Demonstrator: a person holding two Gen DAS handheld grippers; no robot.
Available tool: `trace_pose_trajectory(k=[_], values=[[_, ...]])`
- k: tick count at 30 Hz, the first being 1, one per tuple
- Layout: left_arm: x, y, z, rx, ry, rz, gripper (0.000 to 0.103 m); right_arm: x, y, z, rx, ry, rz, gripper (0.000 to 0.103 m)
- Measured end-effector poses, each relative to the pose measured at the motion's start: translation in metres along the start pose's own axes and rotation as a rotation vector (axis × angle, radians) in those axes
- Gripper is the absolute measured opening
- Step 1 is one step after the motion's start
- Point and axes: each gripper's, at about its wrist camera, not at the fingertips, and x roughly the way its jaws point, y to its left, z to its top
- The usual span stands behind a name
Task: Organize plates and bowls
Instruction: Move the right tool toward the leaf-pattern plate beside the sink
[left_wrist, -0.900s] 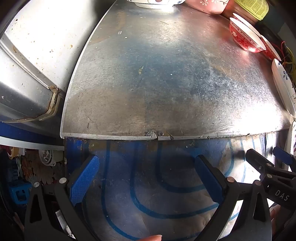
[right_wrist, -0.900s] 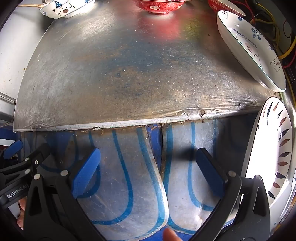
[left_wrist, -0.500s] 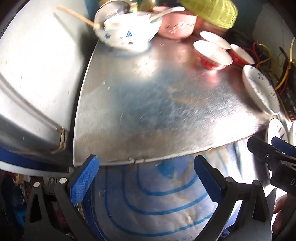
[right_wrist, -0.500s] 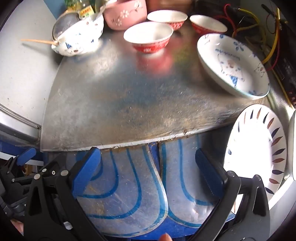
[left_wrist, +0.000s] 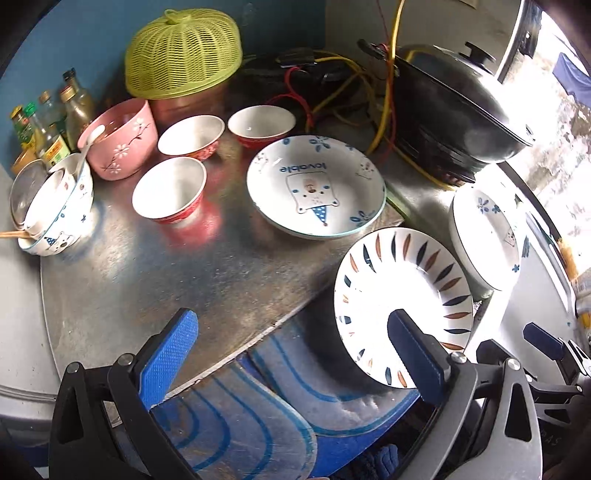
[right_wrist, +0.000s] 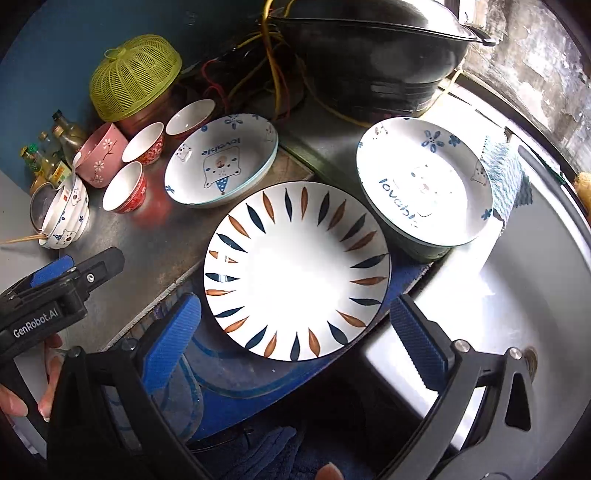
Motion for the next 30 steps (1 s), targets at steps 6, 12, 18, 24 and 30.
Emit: trace_pose_trajectory(k=[6,12,18,24,30], values=[[-0.002,-0.029,0.005,0.042,-0.001,-0.009,0.103,-0.017,-0.045,-0.004,0.058,-0.041,0.009,0.103],[-0.009,-0.028,0.010,-0.003,0.003,0.010,0.103,-0.022,-0.062,-0.002,0.043,-0.043,0.030,0.103],[-0.009,-0.026,0.016,-0.065,-0.001,0.044,0.103,-0.020,-0.063,0.008,-0.016,-0.035,0.051,0.103],[-0.007,-0.044,0.016,-0.062,0.001,0.062,0.103,-0.021,-0.065,0.020,-0.075,-0.049,0.060,0.103],[-0.001,-0.062,0.016,-0.074,0.011,0.081,0.103,-0.020,-0.076,0.028,-0.111,-0.059,0.082,0.103]])
